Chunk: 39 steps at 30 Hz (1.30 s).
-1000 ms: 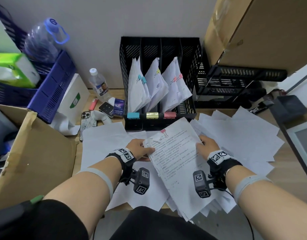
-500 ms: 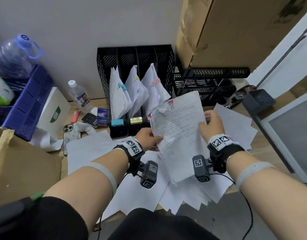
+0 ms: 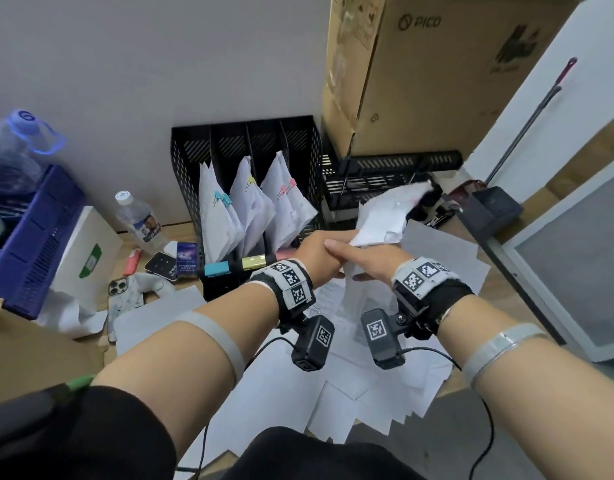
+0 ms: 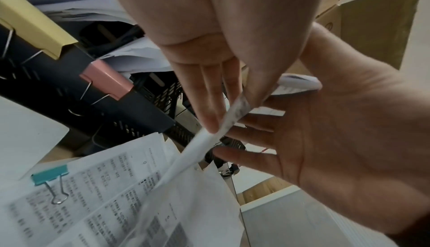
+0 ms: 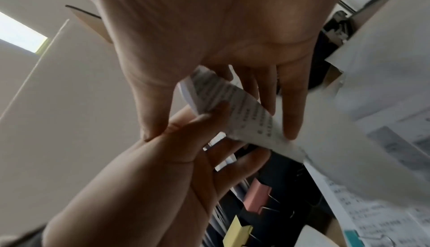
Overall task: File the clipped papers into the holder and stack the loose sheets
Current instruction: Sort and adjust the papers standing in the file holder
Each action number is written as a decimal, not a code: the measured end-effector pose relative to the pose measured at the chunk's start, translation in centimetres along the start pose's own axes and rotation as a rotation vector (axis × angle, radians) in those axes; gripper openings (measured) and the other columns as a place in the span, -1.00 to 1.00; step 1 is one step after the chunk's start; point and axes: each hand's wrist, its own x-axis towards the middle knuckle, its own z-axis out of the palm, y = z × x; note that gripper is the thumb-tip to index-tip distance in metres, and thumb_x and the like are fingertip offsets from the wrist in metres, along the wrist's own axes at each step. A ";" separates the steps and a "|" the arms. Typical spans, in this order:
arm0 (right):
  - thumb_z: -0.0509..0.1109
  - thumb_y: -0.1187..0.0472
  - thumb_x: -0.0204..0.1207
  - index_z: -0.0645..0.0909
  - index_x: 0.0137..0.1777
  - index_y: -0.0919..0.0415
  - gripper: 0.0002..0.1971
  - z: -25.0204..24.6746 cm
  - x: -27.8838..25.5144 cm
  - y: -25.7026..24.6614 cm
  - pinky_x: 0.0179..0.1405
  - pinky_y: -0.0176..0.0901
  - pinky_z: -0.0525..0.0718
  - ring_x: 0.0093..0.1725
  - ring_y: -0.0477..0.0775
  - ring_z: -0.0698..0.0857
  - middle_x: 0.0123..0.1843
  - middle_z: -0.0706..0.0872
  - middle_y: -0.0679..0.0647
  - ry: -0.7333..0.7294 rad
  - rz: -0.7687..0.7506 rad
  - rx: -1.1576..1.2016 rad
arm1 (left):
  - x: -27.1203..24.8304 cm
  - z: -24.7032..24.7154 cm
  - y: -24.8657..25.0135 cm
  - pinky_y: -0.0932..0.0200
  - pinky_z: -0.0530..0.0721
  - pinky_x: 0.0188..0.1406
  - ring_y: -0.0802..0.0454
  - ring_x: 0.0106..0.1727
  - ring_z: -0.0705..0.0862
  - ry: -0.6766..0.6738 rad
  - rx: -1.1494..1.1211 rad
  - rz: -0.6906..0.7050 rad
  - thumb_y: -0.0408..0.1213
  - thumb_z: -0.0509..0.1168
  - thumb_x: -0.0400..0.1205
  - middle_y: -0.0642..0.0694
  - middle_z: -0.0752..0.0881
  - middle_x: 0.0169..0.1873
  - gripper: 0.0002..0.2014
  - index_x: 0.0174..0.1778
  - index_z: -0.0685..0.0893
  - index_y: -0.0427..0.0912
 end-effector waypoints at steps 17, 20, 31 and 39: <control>0.23 0.07 0.62 0.50 0.30 0.18 -0.68 -3.6 2.1 -3.3 0.14 0.08 0.76 -0.32 0.27 0.85 0.12 0.71 -0.02 -0.011 -0.030 0.161 | 3.9 -3.7 -3.9 -0.02 0.30 0.67 -0.22 0.67 0.32 0.170 0.346 -0.384 -0.21 0.36 0.65 -0.22 0.25 0.69 -0.32 0.70 0.30 -0.03; 0.27 0.05 0.63 0.50 0.29 0.13 -0.70 -3.6 2.6 -4.3 0.01 -0.06 0.76 -0.26 0.26 0.86 0.13 0.71 -0.03 -0.087 -0.065 0.107 | 3.1 -5.0 -4.2 -0.08 0.25 0.69 -0.25 0.71 0.22 0.252 0.304 -0.392 -0.31 0.34 0.64 -0.26 0.19 0.70 -0.24 0.74 0.15 -0.04; 0.33 0.12 0.58 0.50 0.36 0.39 -0.55 1.0 7.9 -10.3 -0.10 -0.02 0.82 -0.26 -0.06 0.82 0.24 0.67 0.35 -0.110 -0.158 0.077 | 1.8 -7.3 -3.7 -0.01 0.45 0.58 -0.11 0.67 0.36 0.346 0.033 -0.405 -0.39 0.38 0.59 -0.17 0.38 0.65 -0.06 0.77 -0.06 -0.03; 0.19 -0.01 0.60 0.52 0.34 0.15 -0.61 5.8 9.9 -10.7 0.09 0.02 0.75 -0.19 0.14 0.83 -0.01 0.69 -0.07 -0.098 -0.150 0.264 | 1.3 -8.5 -6.0 0.46 0.60 -0.04 0.16 0.18 0.65 0.327 0.174 -0.406 -0.38 0.33 0.66 -0.14 0.51 0.56 -0.12 0.76 -0.04 0.16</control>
